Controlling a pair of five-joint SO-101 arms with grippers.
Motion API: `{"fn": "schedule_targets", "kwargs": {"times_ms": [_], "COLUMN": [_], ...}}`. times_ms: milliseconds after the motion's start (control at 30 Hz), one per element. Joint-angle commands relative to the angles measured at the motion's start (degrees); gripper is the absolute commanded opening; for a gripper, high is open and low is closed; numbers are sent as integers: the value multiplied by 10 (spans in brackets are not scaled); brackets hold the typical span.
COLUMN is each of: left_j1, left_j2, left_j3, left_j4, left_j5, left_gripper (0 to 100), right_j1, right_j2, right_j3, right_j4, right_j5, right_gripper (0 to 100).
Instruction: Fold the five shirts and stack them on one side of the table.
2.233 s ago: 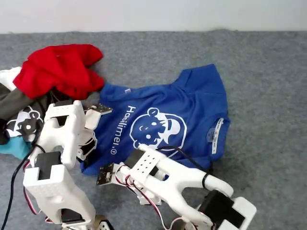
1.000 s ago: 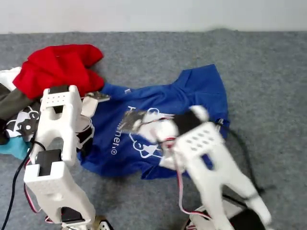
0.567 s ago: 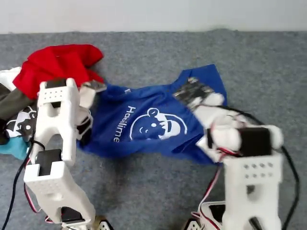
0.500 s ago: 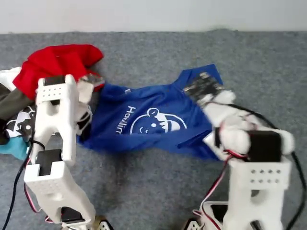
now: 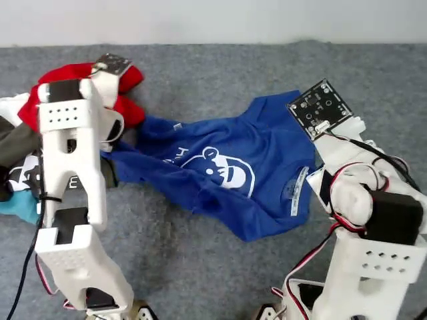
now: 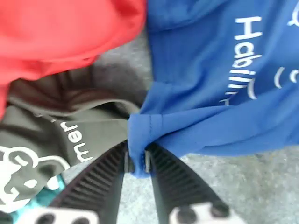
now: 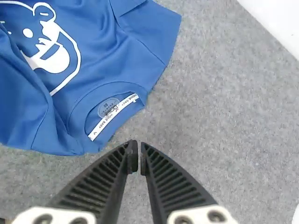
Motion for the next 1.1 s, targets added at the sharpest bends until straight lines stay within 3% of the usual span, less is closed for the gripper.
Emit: {"fn": "schedule_targets", "kwargs": {"times_ms": [0,167,367,600,833,1067], "left_j1": [34,71,71,75,75,74], "left_j2": [-6,-5,-5,-5,-5,-5], "left_j3": [18,91,186,262,320,340], "left_j4": [12,-2,-55,-99,-184,-270], "left_j5": [7,6,5,5,12,77], "left_gripper": [27,27,27,27,27,27], "right_j1": [0,-88,-338,-585,-618,-619], "right_j2": [15,31,78,167,342,471], "right_j3": [10,159,311,324,323,322], "right_j4": [38,37,26,-13,-138,-209], "right_j5": [1,0,0,0,-41,-48], "right_gripper": [10,26,130,153,154,154]}}
